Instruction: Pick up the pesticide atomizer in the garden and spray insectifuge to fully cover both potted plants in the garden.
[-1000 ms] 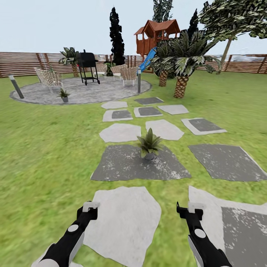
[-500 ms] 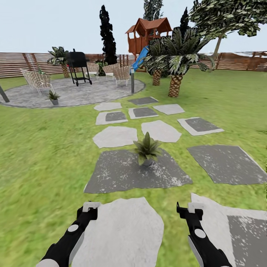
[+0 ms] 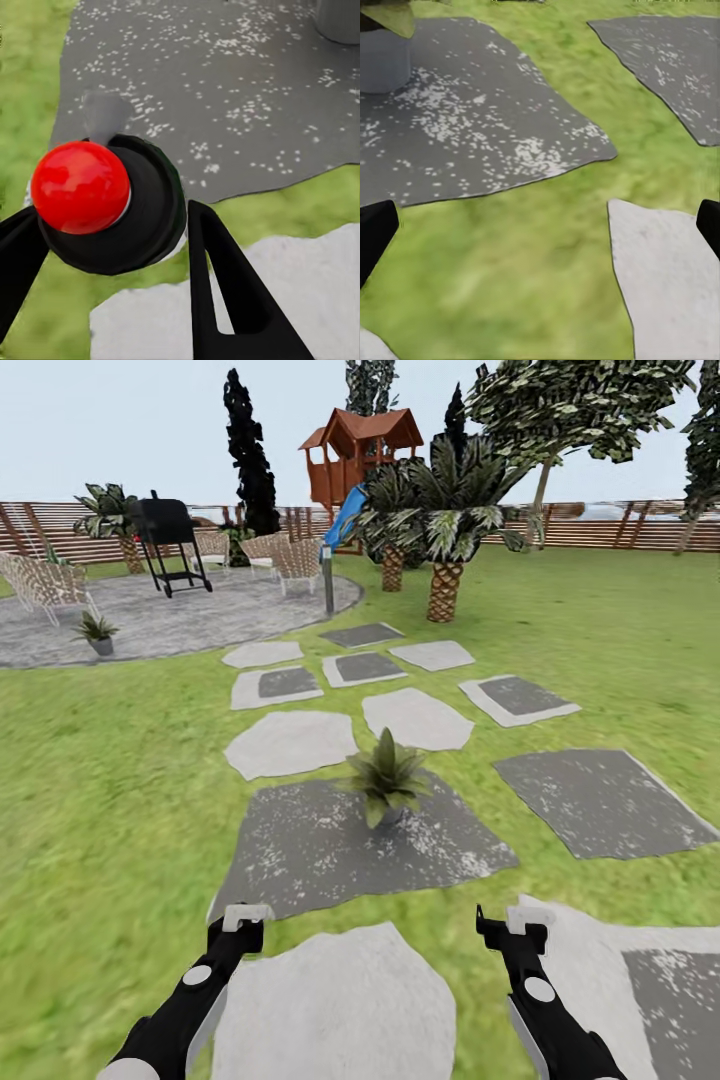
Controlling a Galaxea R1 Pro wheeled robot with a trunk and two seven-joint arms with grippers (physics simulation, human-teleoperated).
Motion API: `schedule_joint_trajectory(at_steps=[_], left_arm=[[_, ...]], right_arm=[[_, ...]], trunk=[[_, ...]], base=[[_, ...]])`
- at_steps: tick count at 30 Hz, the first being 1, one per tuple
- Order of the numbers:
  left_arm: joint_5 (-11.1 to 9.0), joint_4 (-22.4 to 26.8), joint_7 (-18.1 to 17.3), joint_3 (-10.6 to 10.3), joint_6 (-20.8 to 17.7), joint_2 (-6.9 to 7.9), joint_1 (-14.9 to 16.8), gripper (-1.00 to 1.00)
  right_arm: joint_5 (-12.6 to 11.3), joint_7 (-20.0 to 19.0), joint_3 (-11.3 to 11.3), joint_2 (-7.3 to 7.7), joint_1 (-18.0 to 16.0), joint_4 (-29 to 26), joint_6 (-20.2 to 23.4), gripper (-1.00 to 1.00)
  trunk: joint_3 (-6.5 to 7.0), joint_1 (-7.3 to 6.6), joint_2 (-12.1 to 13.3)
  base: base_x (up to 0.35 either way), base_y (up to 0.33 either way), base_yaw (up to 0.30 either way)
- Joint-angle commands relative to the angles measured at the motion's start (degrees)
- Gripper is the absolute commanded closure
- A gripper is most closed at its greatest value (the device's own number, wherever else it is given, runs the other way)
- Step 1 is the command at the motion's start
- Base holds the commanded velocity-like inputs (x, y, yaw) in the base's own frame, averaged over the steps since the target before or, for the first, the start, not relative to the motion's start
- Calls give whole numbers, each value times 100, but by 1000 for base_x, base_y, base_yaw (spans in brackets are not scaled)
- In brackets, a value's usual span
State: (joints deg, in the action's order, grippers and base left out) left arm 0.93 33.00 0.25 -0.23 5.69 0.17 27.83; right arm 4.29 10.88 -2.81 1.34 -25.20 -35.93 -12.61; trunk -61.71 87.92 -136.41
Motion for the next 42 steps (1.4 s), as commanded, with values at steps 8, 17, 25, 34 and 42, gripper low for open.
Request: schedule_joint_trajectory(at_steps=[8,17,25,34,42], left_arm=[[13,-5,1,-3,20,1,3,100],[13,-5,1,-3,20,1,3,100],[13,-5,1,-3,20,1,1,100],[17,-12,1,-6,28,7,-6,100],[70,14,-40,-97,5,17,-46,100]], right_arm=[[45,19,-9,-2,-3,7,-9,-100],[45,19,-9,-2,-3,7,-7,-100],[45,19,-9,-2,-3,7,-11,-100],[45,19,-9,-2,-3,16,-14,-100],[40,19,-11,-2,-3,1,-6,-100]], trunk=[[-4,2,-1],[27,2,-1],[64,2,-1],[107,2,-1],[140,2,-1]], base=[[315,137,-4],[320,126,-189],[316,11,-237],[67,0,-238],[0,0,-188]])
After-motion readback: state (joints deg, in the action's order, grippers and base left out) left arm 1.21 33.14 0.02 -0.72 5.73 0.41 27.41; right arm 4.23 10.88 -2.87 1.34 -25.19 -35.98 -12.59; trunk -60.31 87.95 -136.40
